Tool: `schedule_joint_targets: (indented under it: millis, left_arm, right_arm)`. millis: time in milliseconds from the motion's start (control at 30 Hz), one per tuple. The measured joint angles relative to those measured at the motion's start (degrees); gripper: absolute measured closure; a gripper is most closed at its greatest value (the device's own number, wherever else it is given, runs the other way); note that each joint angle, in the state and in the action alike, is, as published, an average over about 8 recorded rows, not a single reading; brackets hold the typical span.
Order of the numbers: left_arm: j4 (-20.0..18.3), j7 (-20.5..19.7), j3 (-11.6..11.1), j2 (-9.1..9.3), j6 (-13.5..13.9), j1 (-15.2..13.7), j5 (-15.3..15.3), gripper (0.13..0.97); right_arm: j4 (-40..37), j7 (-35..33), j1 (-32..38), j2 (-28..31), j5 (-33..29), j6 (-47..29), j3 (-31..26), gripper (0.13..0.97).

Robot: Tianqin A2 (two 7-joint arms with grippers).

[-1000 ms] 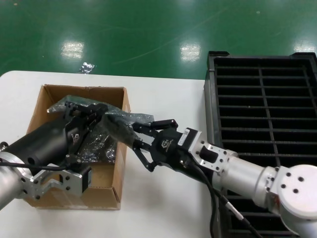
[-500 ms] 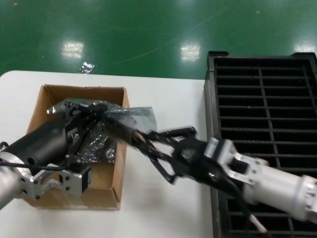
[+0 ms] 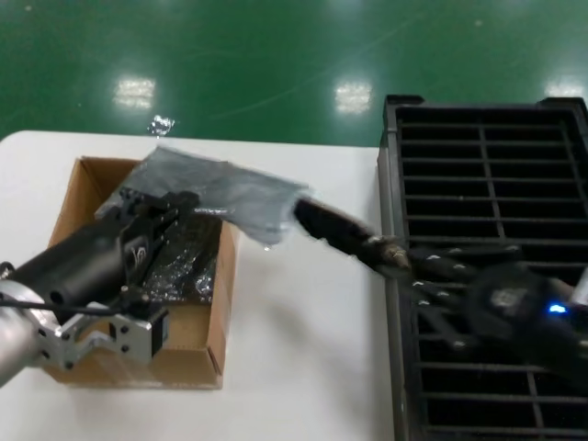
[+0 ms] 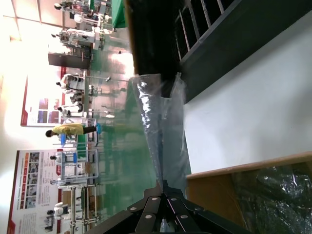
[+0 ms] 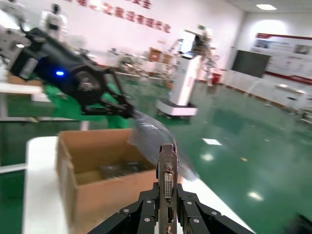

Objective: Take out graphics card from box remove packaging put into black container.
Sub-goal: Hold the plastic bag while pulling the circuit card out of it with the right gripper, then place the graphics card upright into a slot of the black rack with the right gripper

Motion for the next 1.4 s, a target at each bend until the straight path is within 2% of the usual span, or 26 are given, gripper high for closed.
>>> schedule_joint_targets:
  millis: [233, 500, 833, 1400]
  left_arm:
    - [0.0, 0.0, 0.0, 0.00, 0.0, 0.0, 0.0, 0.959]
    - [0.0, 0.0, 0.0, 0.00, 0.0, 0.0, 0.0, 0.959]
    - [0.0, 0.0, 0.0, 0.00, 0.0, 0.0, 0.0, 0.959]
    - [0.0, 0.0, 0.0, 0.00, 0.0, 0.0, 0.0, 0.959]
  right_arm:
    - [3.2, -0.1, -9.7, 4.9, 4.5, 2.5, 9.8, 0.903]
    - [1.1, -3.3, -14.8, 4.3, 8.3, 3.9, 15.4, 0.903]
    - [-1.9, -6.5, -15.7, 3.6, 11.5, 3.2, 18.2, 0.903]
    - [-2.3, -6.8, -15.6, 3.6, 11.7, 3.2, 18.3, 0.903]
